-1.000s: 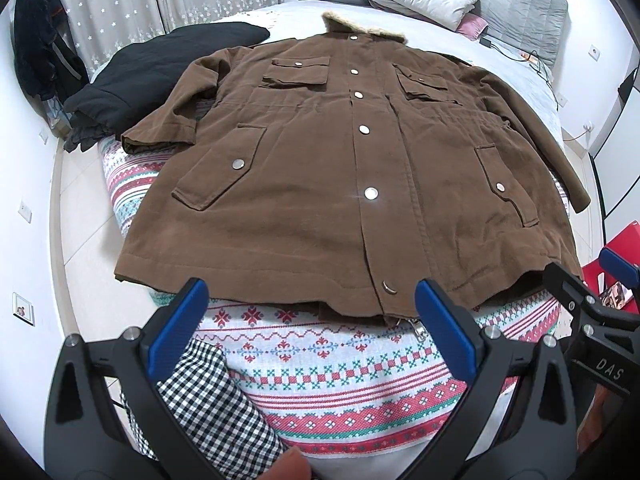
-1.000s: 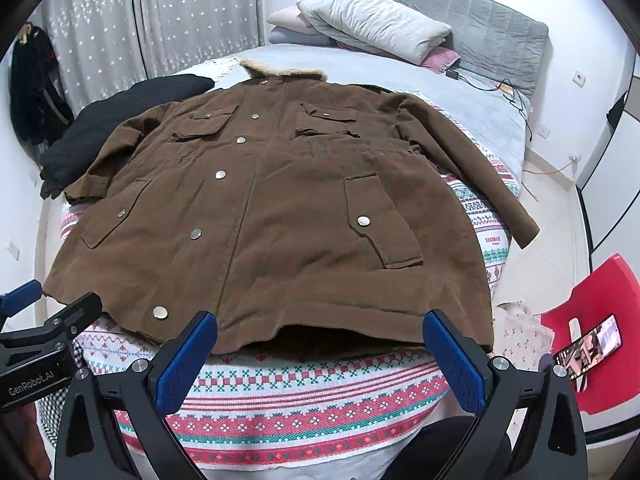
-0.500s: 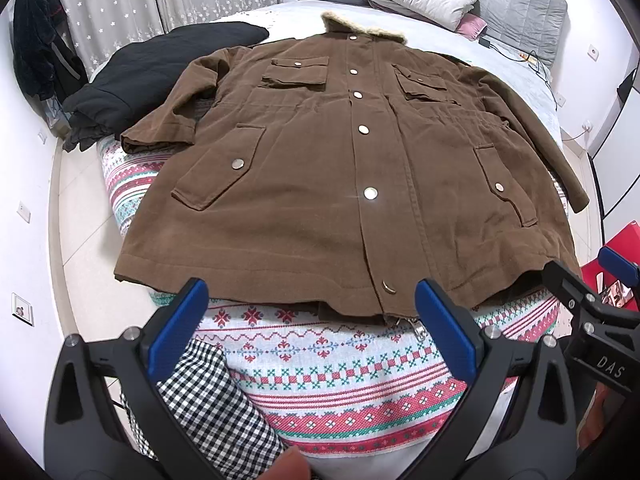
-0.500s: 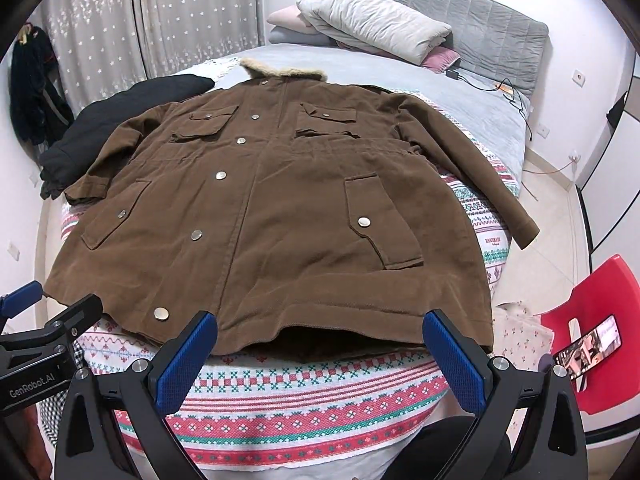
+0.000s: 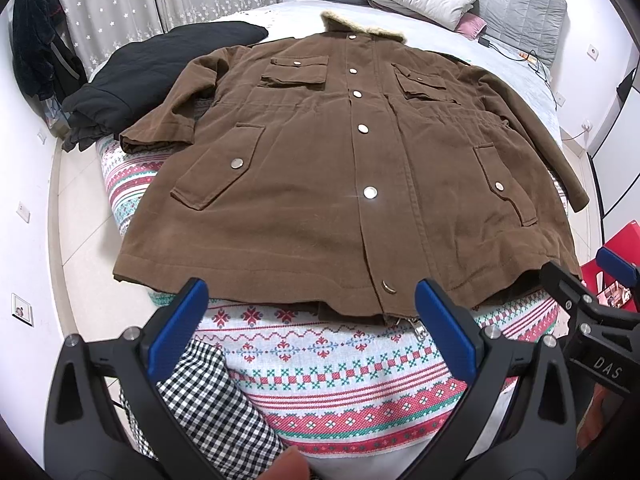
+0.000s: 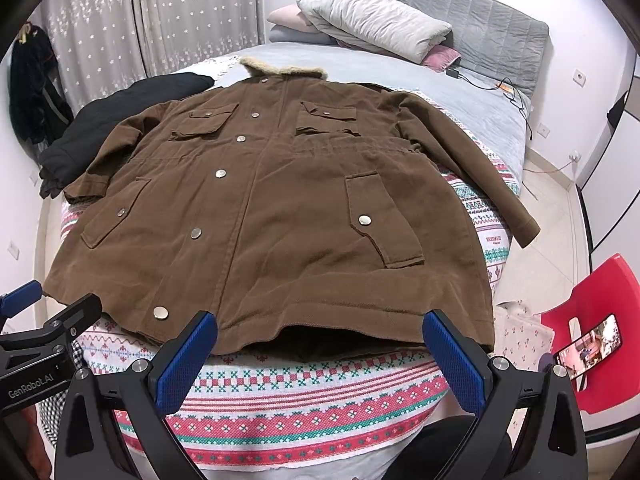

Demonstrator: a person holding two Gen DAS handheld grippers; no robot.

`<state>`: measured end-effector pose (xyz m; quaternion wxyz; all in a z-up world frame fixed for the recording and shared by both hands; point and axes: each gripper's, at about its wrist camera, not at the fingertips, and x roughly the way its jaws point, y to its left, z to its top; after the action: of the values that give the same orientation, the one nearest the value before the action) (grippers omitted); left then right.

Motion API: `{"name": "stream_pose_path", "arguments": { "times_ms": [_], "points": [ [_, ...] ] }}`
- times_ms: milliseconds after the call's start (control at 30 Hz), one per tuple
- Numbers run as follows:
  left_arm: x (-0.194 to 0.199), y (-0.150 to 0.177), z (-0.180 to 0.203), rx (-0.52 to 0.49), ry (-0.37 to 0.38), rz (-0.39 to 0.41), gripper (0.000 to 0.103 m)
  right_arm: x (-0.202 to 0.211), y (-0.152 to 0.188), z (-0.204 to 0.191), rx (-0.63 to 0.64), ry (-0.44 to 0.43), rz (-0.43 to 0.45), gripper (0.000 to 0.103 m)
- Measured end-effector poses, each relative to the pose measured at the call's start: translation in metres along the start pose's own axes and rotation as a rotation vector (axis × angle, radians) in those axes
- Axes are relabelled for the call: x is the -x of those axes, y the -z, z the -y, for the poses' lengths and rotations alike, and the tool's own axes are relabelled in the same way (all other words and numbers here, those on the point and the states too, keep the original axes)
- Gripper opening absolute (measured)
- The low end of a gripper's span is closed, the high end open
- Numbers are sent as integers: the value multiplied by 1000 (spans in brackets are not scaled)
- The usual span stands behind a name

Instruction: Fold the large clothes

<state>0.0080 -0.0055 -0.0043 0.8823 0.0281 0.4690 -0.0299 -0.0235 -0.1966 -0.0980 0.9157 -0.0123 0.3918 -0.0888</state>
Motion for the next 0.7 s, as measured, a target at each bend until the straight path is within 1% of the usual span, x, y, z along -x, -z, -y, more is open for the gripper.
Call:
{"name": "stream_pose_path", "arguments": {
  "times_ms": [567, 700],
  "points": [
    [-8, -2, -2, 14, -22, -11, 103, -11, 1, -6, 8, -16, -15, 103],
    [-13, -2, -4, 24, -14, -17, 103, -14, 1, -7, 14, -23, -19, 103]
  ]
}}
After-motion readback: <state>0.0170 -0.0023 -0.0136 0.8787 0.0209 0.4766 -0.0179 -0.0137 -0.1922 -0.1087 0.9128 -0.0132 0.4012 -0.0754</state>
